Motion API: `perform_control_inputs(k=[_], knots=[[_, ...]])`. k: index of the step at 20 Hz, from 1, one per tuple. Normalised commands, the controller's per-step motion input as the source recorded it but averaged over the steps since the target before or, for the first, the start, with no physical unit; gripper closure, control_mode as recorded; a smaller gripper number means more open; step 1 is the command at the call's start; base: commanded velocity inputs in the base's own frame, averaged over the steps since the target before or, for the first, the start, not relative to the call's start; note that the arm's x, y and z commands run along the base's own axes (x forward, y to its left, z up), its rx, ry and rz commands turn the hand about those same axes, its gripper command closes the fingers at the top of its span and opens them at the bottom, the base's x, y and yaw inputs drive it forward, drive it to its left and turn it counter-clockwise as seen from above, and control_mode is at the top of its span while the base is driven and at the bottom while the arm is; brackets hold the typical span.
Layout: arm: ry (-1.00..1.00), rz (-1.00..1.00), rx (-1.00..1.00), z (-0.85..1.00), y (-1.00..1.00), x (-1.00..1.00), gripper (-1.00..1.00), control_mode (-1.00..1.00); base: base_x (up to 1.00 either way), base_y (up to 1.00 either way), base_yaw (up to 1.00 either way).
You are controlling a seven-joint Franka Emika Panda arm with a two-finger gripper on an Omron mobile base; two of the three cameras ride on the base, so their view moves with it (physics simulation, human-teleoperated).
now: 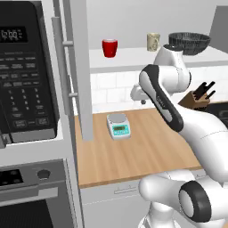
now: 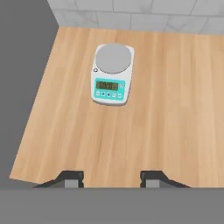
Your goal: Gather all objects into one cabinet and sort the glasses and bowls to opposite sides.
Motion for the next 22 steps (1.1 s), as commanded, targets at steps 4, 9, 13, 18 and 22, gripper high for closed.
perform_control_inputs(k=[4,9,13,18,22], knots=[[0.00,0.00,0.00,-0.01,0.00,-0.08,-1.00,1.00,-0.22,0.00,0.00],[0.00,0.00,0.00,0.00,0.00,0.00,-1.00,1.00,-0.98,-0.05,-0.05],[0.00,0.00,0.00,0.00,0.00,0.00,-1.00,1.00,-1.00,-0.22,-0.06],[0.00,0.00,0.00,0.00,0.00,0.00,-1.00,1.00,-0.56,-0.94,-0.01],[0.00,0.00,0.00,0.00,0.00,0.00,-1.00,1.00,-0.43,-1.00,-0.02]])
